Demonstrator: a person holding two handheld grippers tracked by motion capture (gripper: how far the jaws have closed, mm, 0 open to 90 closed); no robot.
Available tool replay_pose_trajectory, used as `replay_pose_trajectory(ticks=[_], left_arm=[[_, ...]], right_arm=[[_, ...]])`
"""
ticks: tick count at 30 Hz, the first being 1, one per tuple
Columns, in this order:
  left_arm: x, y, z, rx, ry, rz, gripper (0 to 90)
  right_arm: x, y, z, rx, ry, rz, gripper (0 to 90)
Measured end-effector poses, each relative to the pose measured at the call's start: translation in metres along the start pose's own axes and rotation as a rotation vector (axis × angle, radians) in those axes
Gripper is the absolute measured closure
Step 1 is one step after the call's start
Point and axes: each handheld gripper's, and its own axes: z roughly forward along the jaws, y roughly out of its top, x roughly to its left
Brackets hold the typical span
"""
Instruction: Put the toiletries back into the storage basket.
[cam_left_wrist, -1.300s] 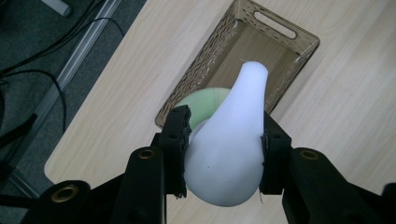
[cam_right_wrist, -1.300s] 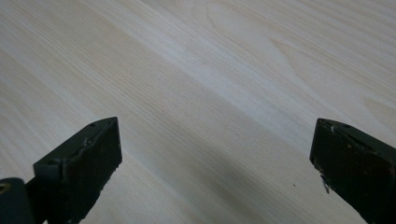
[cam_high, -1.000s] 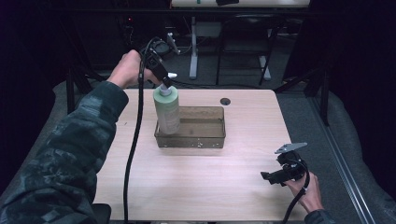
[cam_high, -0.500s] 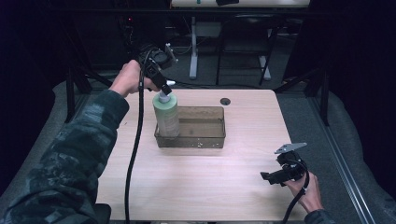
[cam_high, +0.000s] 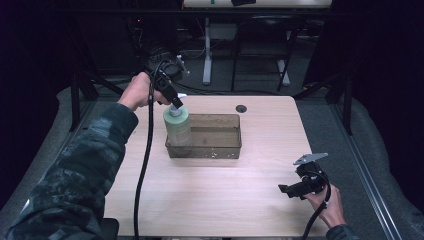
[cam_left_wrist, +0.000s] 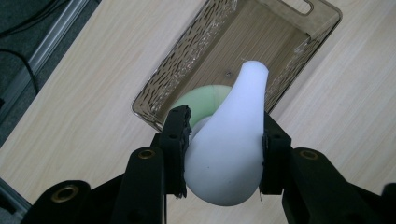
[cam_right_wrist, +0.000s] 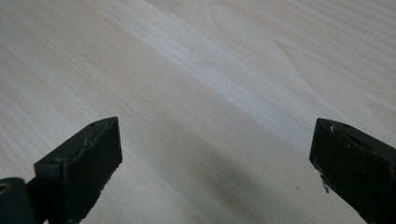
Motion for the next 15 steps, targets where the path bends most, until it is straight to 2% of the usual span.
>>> replay_pose_trajectory(ticks=[7,15], left_arm=[[0.0,-0.006,0.003,0.018,-0.007,-0.001,62.5],[-0.002,-0.011,0.004,-0.006,-0.004,-0.006,62.4]], right_arm=[[0.0,0.001,0.0,-0.002,-0.001,-0.003,1.9],[-0.001,0.0,-0.001,-0.006,-0.005,-0.006,1.9]])
